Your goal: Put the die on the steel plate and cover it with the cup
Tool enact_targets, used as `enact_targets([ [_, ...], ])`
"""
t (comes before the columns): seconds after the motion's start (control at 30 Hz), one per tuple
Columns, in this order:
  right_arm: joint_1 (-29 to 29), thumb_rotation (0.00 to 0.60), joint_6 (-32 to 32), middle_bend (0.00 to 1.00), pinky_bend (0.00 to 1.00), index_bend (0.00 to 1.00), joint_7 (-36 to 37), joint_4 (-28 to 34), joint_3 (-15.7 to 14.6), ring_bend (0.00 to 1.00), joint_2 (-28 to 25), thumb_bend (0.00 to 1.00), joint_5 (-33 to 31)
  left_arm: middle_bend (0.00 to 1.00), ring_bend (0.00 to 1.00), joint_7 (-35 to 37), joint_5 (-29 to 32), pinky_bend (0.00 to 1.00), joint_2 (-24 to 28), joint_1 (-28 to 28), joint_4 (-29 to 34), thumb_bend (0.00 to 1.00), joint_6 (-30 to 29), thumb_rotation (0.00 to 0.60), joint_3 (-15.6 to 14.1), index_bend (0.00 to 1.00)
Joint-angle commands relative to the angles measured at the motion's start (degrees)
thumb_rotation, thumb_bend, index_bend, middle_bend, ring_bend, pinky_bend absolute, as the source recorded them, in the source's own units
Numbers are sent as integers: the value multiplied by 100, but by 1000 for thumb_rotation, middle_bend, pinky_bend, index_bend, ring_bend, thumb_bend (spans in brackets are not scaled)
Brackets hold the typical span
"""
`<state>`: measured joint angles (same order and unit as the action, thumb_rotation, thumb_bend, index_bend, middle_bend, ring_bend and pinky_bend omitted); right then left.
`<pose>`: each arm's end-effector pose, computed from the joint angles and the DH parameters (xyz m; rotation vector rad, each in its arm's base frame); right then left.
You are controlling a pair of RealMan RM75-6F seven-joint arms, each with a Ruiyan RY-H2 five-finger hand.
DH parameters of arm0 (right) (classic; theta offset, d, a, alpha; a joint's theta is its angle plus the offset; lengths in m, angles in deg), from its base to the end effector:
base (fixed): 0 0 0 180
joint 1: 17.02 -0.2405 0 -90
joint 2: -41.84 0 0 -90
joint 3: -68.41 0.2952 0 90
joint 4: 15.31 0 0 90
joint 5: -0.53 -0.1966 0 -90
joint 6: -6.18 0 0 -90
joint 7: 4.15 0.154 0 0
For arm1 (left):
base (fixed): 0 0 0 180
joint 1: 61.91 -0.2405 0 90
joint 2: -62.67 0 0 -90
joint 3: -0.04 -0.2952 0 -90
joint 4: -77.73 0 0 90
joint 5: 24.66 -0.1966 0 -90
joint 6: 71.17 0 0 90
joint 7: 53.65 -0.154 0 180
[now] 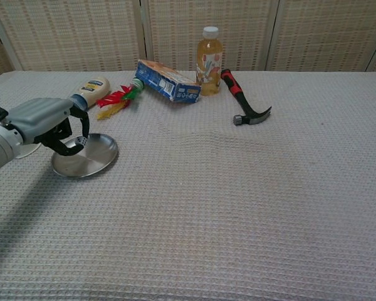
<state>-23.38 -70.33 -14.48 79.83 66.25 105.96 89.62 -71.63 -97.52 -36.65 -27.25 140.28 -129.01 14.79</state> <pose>-0.3348 -0.1791 0.1478 1.6381 -0.9182 0.7072 -0.2444 0.3865 -0.0213 -1.6803 -0.8131 -0.8371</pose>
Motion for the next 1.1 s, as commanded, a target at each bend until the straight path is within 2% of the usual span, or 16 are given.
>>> enact_targets([
  [0.03,-10,600,17,0,0,0,17,-7,13,0,-5,210,-32,1000,978,-132,94,1000,-82,69,-80,394,58,600,-48,477],
  [0.13,-14,600,31,0,0,0,35,-6,13,0,-15,210,-51,1000,978,-217,141,1000,-80,76,-86,386,24,600,-77,355],
  [0.2,-15,600,35,0,0,0,45,4,7,0,-26,211,-52,1000,978,-235,149,1000,-18,56,-6,386,-35,600,-101,310],
  [0.3,-15,600,41,0,0,0,47,20,-1,0,-38,210,-55,1000,978,-300,111,1000,149,-9,221,392,-177,600,-164,280],
  [0.47,-7,600,21,0,0,0,45,55,-27,0,-57,210,-16,978,956,-359,-53,1000,712,-308,1108,387,-634,600,-334,237],
  [0.5,-2,600,10,0,0,0,48,61,-34,0,-63,210,-5,916,920,-317,-108,1000,852,-392,1307,384,-759,600,-367,229],
  [0.57,8,600,-13,0,0,0,39,68,-41,0,-67,210,14,677,779,-258,-217,978,1189,-581,1723,377,-1042,600,-427,196],
  [0.63,9,600,-12,0,0,0,43,78,-57,0,-70,210,37,265,611,-284,-329,931,1427,-719,1933,371,-1341,600,-436,127],
  [0.7,8,600,-20,0,0,0,28,83,-67,0,-71,210,67,74,535,-332,-287,891,1632,-845,2105,369,-1539,600,-405,77],
  [0.8,23,600,-54,0,0,0,13,101,-88,0,-71,211,113,2,393,-402,63,781,1872,-877,2185,358,-1373,600,-317,8],
  [0.83,29,600,-67,0,0,0,6,108,-95,0,-72,211,128,0,301,-404,213,701,1933,-861,2195,354,-1228,600,-301,0],
  [0.9,46,600,-99,0,0,0,-5,125,-110,0,-71,211,161,0,55,-460,454,471,2015,-808,2128,350,-1024,600,-252,0],
  [0.93,54,600,-114,0,0,0,-18,132,-117,0,-69,210,175,0,10,-394,544,416,2008,-772,2046,348,-917,600,-228,0],
  [1.03,69,600,-138,0,0,0,-35,148,-125,0,-68,210,189,0,0,-154,820,274,2008,-662,1844,347,-505,600,-178,0],
  [1.1,75,600,-146,0,0,0,-39,151,-124,0,-66,210,187,0,0,-38,876,238,1991,-588,1669,346,-305,600,-183,0],
])
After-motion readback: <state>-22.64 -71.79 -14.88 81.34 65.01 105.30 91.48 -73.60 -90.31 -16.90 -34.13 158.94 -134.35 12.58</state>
